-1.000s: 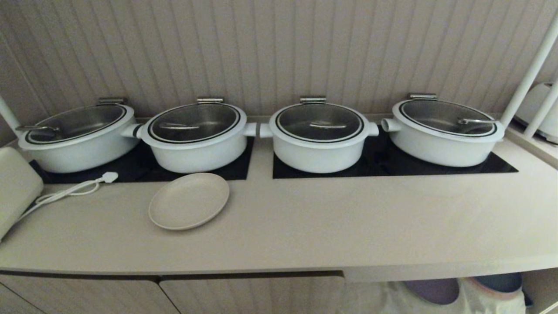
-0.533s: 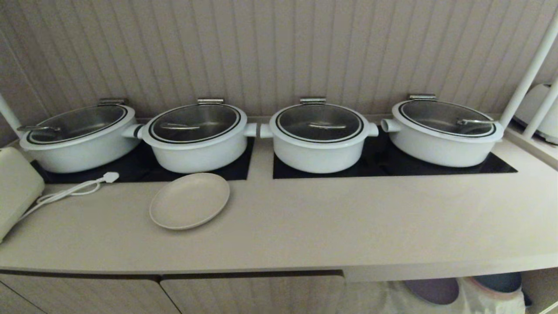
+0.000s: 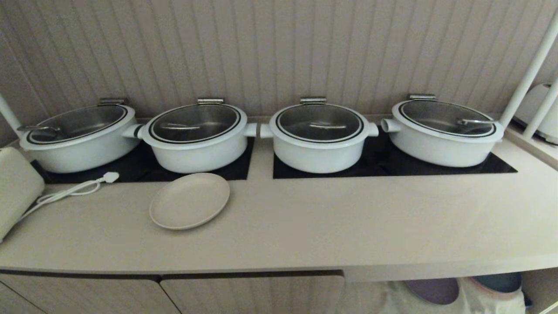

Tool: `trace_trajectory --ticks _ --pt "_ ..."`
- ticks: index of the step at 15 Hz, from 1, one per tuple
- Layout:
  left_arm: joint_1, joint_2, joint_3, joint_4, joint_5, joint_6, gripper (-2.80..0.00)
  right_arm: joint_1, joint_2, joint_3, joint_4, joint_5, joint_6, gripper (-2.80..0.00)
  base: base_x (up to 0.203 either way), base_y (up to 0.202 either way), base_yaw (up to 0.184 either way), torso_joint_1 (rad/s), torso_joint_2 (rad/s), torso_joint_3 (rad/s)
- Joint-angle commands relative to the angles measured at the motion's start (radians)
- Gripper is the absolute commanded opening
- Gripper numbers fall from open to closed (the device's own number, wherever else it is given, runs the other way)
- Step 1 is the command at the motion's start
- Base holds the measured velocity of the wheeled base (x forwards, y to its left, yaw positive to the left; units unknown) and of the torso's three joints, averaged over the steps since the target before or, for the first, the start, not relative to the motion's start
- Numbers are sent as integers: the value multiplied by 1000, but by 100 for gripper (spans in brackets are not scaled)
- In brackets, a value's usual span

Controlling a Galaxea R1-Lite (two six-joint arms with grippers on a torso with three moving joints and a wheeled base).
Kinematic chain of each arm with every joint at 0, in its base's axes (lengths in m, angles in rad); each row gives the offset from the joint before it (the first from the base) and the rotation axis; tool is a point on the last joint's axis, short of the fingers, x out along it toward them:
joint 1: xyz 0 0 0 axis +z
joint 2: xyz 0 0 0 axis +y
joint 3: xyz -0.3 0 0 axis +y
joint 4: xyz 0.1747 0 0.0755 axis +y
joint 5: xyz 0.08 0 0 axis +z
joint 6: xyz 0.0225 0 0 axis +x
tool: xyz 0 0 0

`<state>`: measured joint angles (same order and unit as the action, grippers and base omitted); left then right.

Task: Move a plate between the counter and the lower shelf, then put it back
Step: Pick up the plate

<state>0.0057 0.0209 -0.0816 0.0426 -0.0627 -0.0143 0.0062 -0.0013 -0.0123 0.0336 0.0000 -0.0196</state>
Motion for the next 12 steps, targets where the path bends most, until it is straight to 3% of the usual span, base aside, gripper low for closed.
trace_trajectory --ticks 1,3,6,9,12 --pt "0 140 -112 32 -63 1 -280 1 1 0 0 0 0 -280 0 0 0 0 0 0" --pt "-1 312 -231 40 -84 3 -280 0 1 0 0 2 0 -280 0 0 0 0 0 0" --pt "0 599 -501 73 -81 -2 -280 1 1 0 0 0 0 -280 0 0 0 0 0 0" --pt "2 863 -763 213 -76 -17 -280 0 1 0 0 0 0 -280 0 0 0 0 0 0" --pt "5 1088 -928 344 -61 -47 -280 0 1 0 0 1 0 -280 0 0 0 0 0 0"
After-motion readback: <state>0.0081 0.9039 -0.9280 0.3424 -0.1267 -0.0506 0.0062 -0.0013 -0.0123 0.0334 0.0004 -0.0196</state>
